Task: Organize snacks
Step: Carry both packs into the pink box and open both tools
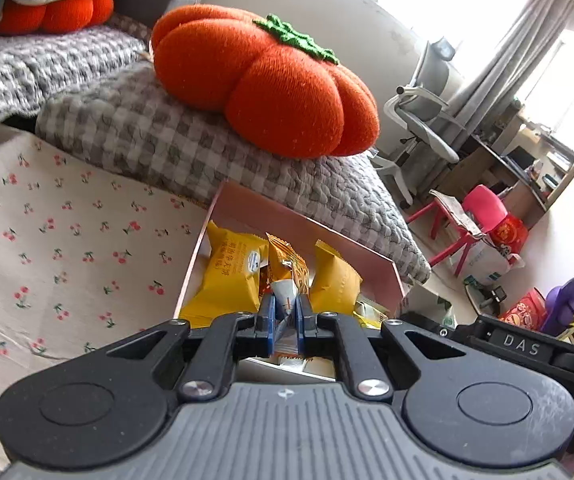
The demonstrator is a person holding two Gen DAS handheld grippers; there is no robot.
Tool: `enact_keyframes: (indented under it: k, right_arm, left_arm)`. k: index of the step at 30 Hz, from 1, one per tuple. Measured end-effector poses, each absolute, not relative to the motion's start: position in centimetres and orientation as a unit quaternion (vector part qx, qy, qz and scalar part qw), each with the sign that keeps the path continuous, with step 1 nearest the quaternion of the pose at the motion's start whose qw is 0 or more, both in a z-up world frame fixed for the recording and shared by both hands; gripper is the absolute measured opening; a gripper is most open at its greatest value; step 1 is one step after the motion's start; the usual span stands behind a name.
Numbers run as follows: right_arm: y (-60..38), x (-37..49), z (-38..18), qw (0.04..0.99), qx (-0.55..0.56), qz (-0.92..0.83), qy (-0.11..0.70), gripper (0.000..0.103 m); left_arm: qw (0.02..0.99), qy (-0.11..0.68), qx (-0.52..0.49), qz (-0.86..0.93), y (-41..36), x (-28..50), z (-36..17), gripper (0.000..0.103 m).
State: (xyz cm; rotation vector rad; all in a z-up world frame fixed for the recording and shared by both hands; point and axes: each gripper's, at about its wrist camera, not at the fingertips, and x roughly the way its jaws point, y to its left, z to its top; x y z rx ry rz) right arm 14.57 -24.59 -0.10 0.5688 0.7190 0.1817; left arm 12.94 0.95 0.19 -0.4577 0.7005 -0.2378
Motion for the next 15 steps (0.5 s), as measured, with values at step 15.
enact_keyframes:
  k: [15]
  right_arm:
    - [-24.0, 16.5, -2.8, 0.888, 0.29, 0.073, 0.349, 0.039]
  left_arm:
    - [0.911, 0.363, -0.177, -0.08, -0.2, 13.8, -2.4, 0.009]
